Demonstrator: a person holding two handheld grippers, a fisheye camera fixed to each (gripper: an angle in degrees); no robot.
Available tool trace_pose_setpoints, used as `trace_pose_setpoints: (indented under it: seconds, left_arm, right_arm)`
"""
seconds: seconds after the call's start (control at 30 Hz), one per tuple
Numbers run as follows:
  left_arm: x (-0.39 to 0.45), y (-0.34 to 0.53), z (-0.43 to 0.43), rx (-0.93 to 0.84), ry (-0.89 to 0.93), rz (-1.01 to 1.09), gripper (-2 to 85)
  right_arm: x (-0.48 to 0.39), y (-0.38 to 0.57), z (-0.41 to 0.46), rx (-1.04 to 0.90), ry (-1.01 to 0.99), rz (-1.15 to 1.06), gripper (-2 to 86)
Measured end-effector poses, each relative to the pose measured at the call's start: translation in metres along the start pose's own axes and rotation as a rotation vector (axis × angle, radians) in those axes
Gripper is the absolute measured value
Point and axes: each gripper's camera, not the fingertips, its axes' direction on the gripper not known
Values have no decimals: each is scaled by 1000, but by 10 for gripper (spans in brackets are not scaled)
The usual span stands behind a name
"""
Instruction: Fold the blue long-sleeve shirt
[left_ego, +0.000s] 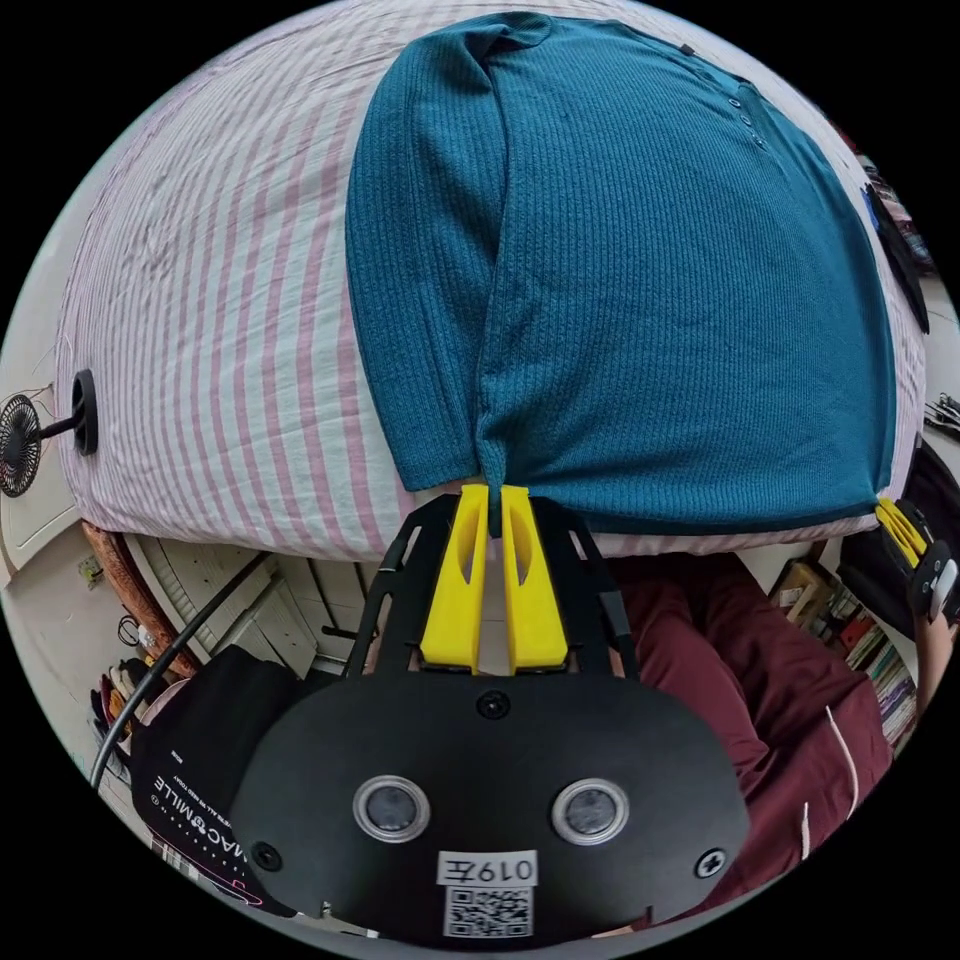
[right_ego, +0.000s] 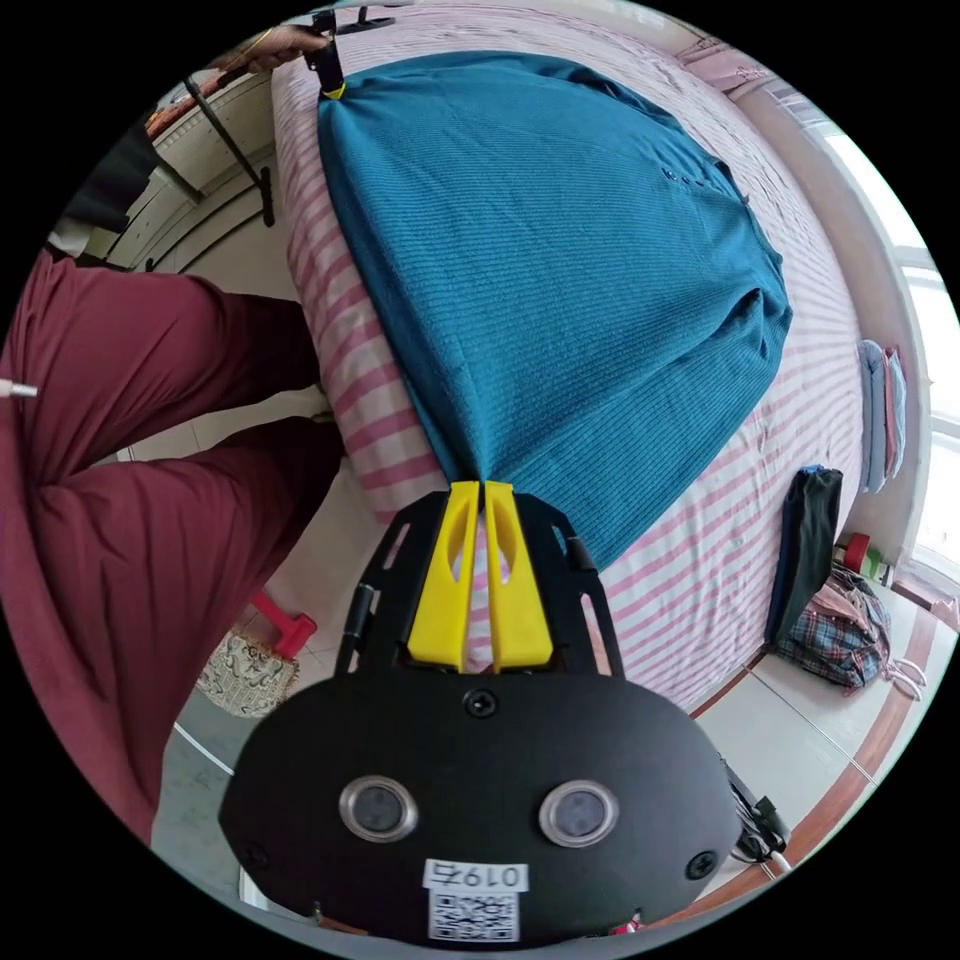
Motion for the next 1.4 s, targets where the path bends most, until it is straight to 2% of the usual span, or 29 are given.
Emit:
trace_pose_setpoints:
  seconds: [0.27,0.53,0.63,0.8,0.9,1.03,1.17,1.3,1.4]
  left_arm:
    - [-6,-15,-5,-45,16,16,28]
    - [-45,-2,-22,-45,162,-22,83]
    - [-62,7,-32,-30,212,-86,94]
    - [-75,6,-39,-28,266,-117,92]
    - [-74,-3,-32,-60,290,-129,83]
    - [-85,4,-23,-35,403,-248,78]
    - [-98,24,-24,-3,384,-334,68]
    - [-97,29,-64,160,269,-333,53]
    - [-85,18,-91,254,254,-291,36]
  right_arm:
    - [10,-14,18,-75,-49,-9,26]
    - [44,6,8,-103,-168,59,99]
    - [66,29,2,-72,-158,186,82]
    - [154,89,17,-52,-309,725,70]
    - [177,102,32,-58,-330,806,65]
    - [186,105,45,-71,-356,820,68]
    - [190,112,61,-65,-444,881,80]
    - [201,122,67,-50,-450,963,83]
    - [212,128,72,-45,-458,997,81]
